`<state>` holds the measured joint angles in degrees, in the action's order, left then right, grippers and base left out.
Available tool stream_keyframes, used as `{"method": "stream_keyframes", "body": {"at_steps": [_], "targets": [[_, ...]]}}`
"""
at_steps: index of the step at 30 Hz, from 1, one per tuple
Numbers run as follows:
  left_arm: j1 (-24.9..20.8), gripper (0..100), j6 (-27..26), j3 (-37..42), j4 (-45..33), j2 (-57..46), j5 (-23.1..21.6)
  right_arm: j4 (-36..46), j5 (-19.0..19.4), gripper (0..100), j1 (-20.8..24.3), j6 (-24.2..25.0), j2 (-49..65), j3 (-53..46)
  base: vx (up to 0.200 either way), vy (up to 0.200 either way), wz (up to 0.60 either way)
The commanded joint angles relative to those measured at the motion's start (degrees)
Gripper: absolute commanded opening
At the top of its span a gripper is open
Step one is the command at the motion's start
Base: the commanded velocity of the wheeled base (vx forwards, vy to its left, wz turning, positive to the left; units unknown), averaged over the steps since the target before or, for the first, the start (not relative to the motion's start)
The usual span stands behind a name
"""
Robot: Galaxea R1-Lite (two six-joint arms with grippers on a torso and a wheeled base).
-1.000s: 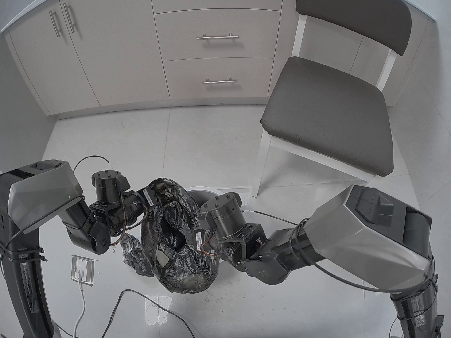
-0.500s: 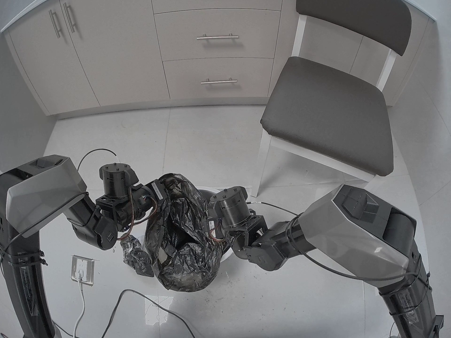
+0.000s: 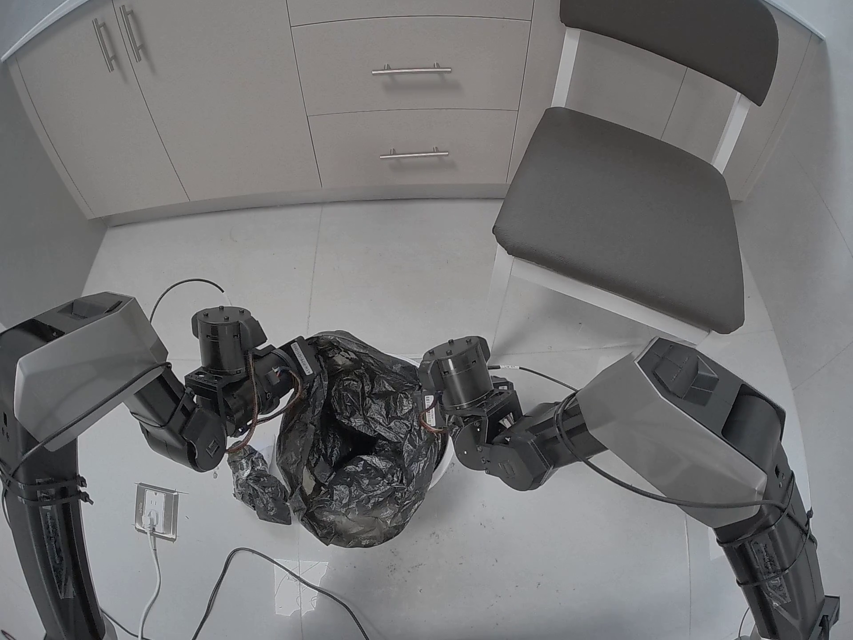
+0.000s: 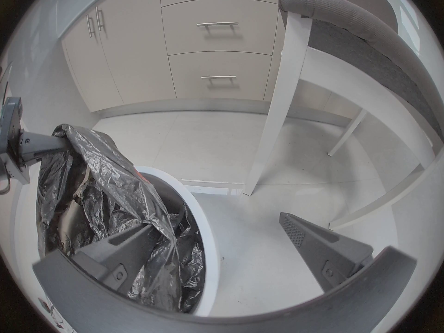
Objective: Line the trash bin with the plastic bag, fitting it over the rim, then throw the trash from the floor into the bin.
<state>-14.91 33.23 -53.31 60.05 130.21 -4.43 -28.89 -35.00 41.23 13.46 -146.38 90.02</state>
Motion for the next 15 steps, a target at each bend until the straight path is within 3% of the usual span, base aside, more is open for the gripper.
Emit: {"method": "stream_keyframes", "body": {"at_steps": [1, 15], "targets": [[-0.21, 0, -0.01, -0.39, -0.02, 0.75, -0.06, -0.11, -1.74, 100, -0.27, -0.1, 0.05, -1.25, 0.0, 0.0, 0.0], [-0.03, 0, -0.01, -6.28, -2.31, 5.85, -0.23, -0.73, -2.97, 100, -1.68, -0.01, 0.75, -0.98, 0.0, 0.0, 0.0]]}}
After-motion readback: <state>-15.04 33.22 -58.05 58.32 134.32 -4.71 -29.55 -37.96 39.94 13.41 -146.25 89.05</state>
